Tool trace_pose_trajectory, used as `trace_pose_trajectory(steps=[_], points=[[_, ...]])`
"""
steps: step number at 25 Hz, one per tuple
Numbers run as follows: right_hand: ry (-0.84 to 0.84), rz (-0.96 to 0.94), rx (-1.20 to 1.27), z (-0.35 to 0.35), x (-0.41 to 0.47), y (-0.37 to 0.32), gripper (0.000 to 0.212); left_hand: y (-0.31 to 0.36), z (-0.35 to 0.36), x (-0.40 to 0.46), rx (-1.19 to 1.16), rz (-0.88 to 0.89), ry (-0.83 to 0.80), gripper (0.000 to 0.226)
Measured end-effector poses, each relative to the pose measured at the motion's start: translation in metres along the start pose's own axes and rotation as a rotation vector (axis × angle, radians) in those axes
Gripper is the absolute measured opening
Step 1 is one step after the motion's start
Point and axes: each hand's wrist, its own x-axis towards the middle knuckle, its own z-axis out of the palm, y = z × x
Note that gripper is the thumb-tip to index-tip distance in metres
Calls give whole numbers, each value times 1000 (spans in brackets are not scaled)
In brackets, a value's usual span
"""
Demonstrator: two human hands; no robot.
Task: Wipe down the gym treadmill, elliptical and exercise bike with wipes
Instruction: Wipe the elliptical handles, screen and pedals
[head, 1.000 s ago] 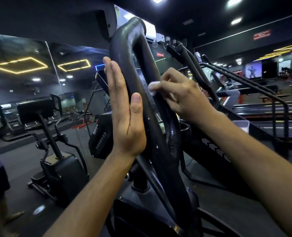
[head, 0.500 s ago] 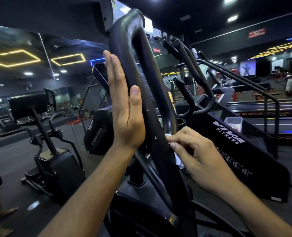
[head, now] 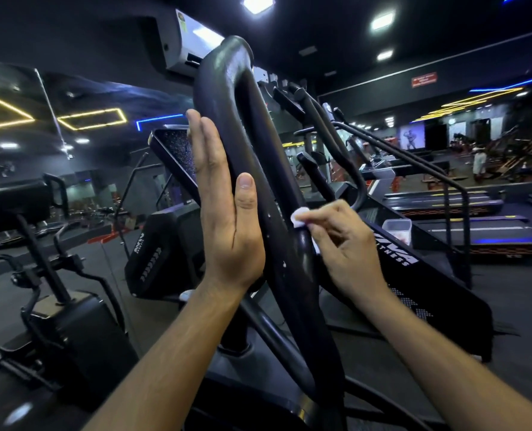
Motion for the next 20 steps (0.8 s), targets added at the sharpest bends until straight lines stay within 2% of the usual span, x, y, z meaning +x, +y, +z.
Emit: trace_pose_trajectory(steps=[6,11,16,20], points=[[74,-244,16,26,110,-19,23,1,-1,1,16,11,2,59],[77,-276,25,40,188,-36,19,2,-1,1,20,2,11,59],[10,-301,-8,31,187,-33,20,1,2,-1,-15,-9,23,59],[-85,-183,-69,10,126,-27,20,0,-1,-1,-31,-5,3,59]])
